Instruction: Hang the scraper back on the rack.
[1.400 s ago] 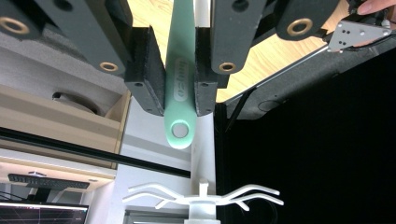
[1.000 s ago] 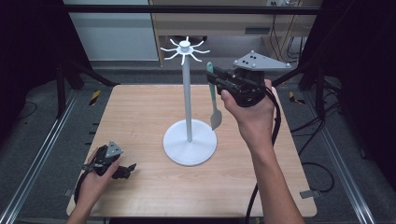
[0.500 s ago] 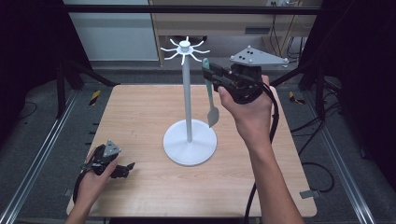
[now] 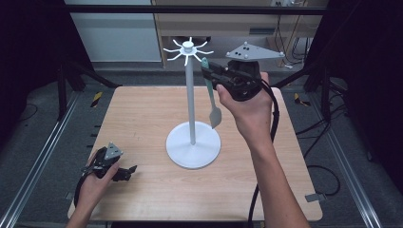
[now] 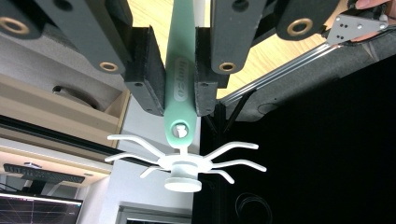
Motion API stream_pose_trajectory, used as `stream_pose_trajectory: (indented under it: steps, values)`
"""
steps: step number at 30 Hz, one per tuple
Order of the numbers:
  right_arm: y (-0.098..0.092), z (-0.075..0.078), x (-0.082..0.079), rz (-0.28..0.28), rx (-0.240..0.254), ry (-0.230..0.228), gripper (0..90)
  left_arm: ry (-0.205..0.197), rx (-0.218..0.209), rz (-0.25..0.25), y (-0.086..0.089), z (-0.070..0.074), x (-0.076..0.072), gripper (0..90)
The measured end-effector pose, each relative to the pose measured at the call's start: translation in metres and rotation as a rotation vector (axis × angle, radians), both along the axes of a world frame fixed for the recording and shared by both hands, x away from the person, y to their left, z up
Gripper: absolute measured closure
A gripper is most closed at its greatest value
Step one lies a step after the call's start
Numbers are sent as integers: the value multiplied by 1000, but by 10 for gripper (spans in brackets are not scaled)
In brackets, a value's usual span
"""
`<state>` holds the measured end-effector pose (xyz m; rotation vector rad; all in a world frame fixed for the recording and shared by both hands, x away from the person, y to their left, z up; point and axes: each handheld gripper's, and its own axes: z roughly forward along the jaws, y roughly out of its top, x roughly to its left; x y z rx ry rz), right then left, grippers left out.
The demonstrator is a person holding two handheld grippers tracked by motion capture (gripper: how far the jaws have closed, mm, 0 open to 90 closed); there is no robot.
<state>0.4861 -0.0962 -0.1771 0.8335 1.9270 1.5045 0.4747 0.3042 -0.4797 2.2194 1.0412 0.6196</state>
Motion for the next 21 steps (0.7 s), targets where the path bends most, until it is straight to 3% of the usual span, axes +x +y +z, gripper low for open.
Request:
stream_pose_trajectory:
  steps: [21]
  values:
    - [9, -4, 9, 6, -7, 20, 747, 0, -2, 0, 0, 0, 0, 31]
